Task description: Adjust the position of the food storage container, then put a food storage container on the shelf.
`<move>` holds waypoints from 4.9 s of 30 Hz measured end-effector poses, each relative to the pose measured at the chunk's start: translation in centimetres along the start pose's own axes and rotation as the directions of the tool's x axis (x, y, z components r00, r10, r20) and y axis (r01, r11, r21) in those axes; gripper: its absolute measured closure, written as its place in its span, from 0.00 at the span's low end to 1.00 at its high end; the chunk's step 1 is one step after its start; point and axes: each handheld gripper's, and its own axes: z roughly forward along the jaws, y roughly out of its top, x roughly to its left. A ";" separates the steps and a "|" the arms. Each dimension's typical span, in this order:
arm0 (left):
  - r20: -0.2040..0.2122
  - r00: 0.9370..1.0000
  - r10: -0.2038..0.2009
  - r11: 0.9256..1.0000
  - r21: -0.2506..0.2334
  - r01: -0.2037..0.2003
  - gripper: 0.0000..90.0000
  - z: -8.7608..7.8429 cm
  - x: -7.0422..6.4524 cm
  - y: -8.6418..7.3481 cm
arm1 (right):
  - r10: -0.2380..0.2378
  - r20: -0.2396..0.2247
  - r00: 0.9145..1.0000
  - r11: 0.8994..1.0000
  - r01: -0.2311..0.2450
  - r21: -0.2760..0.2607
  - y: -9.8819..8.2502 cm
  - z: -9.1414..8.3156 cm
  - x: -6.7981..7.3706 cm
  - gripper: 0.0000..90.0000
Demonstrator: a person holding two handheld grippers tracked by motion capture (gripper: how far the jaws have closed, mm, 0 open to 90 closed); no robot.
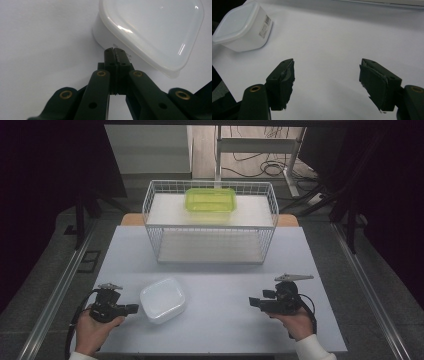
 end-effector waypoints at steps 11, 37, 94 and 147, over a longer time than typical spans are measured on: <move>0.001 1.000 0.012 1.000 0.023 -0.012 1.00 1.2 -0.3 0.9 | -0.003 0.006 1.000 1.000 0.003 0.007 0.0 0.1 0.0 0.31; 0.034 0.998 0.058 0.996 0.058 -0.060 1.00 5.6 -2.6 5.4 | -0.008 0.009 1.000 1.000 0.007 0.019 0.0 0.4 -0.3 0.31; 0.194 0.981 0.019 0.988 -0.157 0.012 0.42 2.0 -5.5 5.3 | 0.053 -0.062 0.997 0.992 -0.060 -0.115 0.2 -1.0 -0.2 0.27; 0.355 0.930 -0.099 0.983 -0.113 0.147 0.48 5.5 -4.6 7.6 | 0.113 -0.207 0.972 0.993 -0.120 -0.019 4.5 4.7 1.0 0.45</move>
